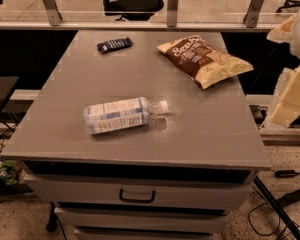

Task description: Move rxbar blueberry near blue plastic bottle

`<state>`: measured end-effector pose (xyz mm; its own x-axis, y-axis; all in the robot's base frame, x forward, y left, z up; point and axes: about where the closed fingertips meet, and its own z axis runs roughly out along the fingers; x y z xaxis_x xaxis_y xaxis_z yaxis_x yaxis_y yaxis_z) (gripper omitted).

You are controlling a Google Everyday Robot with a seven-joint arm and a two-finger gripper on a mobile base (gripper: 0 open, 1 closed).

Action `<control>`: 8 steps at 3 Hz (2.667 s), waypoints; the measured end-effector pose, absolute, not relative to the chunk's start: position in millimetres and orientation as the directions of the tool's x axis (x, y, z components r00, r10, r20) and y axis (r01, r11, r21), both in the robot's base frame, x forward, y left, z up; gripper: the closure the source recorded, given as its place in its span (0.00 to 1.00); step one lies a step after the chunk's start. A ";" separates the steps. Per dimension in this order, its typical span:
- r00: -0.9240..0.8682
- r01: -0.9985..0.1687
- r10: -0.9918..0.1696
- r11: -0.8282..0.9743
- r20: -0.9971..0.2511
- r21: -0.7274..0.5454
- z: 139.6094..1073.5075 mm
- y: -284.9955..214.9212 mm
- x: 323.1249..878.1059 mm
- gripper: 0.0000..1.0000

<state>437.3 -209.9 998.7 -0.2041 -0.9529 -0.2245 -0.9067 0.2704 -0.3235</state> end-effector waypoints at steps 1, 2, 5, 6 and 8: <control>-0.204 -0.907 -0.953 0.270 -0.224 -0.324 998.7 -209.9 437.3 0.00; -0.142 -0.928 -0.960 0.214 -0.241 -0.306 1004.2 -193.9 450.7 0.00; 0.085 -0.940 -0.931 0.044 -0.355 -0.339 993.4 -72.6 567.6 0.00; 0.136 -0.940 -0.914 0.002 -0.382 -0.340 978.5 -29.3 609.5 0.00; 0.154 -0.950 -0.899 -0.021 -0.410 -0.311 956.1 31.5 674.2 0.00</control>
Offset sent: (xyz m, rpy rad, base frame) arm 0.0206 0.0223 0.0050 0.0285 0.0582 0.1197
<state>674.2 31.5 956.1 0.1543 -0.8988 -0.4103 -0.9500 -0.0210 -0.3114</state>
